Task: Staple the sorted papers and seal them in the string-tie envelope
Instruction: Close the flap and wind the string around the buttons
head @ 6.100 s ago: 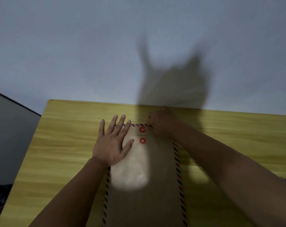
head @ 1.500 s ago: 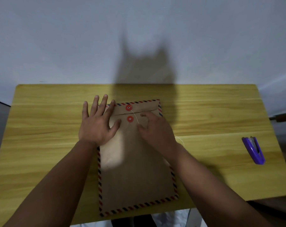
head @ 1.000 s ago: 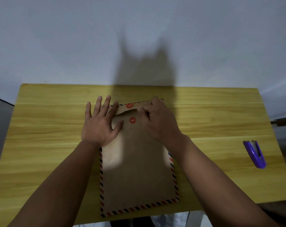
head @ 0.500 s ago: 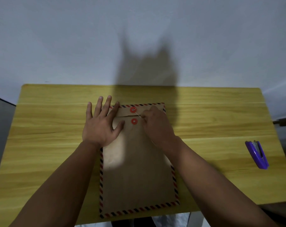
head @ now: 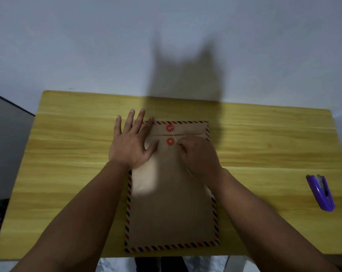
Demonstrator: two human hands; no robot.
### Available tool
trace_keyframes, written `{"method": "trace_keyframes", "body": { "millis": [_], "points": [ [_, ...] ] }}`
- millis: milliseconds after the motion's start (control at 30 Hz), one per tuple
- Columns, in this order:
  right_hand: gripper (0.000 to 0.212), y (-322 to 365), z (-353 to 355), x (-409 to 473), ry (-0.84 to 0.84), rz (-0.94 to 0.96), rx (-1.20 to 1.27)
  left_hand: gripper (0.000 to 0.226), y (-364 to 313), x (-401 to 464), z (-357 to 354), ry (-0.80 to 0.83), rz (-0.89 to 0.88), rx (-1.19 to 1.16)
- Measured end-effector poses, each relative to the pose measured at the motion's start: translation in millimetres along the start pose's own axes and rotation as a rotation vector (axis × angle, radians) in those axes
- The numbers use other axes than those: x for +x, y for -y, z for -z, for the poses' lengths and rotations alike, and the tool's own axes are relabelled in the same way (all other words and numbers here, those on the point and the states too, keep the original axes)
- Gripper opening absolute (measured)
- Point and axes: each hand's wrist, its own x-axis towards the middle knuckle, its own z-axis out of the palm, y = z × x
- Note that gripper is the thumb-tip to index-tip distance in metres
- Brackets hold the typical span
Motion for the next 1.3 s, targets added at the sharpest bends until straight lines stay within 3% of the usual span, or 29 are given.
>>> {"method": "trace_keyframes", "body": {
  "millis": [233, 467, 567, 667, 833, 1000, 1300],
  "points": [
    [0.030, 12, -12, -3, 0.033, -0.039, -0.083, 0.075, 1, 0, -1, 0.004, -0.007, -0.014],
    [0.031, 23, -21, 3, 0.068, -0.087, -0.074, 0.061, 0, -2, 4, -0.003, -0.029, -0.067],
    [0.023, 27, -15, 16, 0.082, -0.117, -0.157, 0.059, 1, -2, 5, -0.010, -0.032, -0.085],
    [0.015, 36, -8, 28, 0.171, -0.099, -0.239, 0.059, 1, -2, 5, -0.006, -0.034, -0.077],
    [0.006, 40, 2, 52, 0.352, -0.068, -0.176, 0.058, 2, -2, 2, -0.004, -0.037, -0.050],
    [0.015, 42, 9, 75, 0.488, -0.039, -0.042, 0.058, 2, 0, 1, -0.008, -0.033, -0.035],
    [0.015, 6, 16, 96, 0.177, -0.129, 0.121, 0.057, 3, 0, -6, -0.048, -0.038, -0.004]
  ]
}}
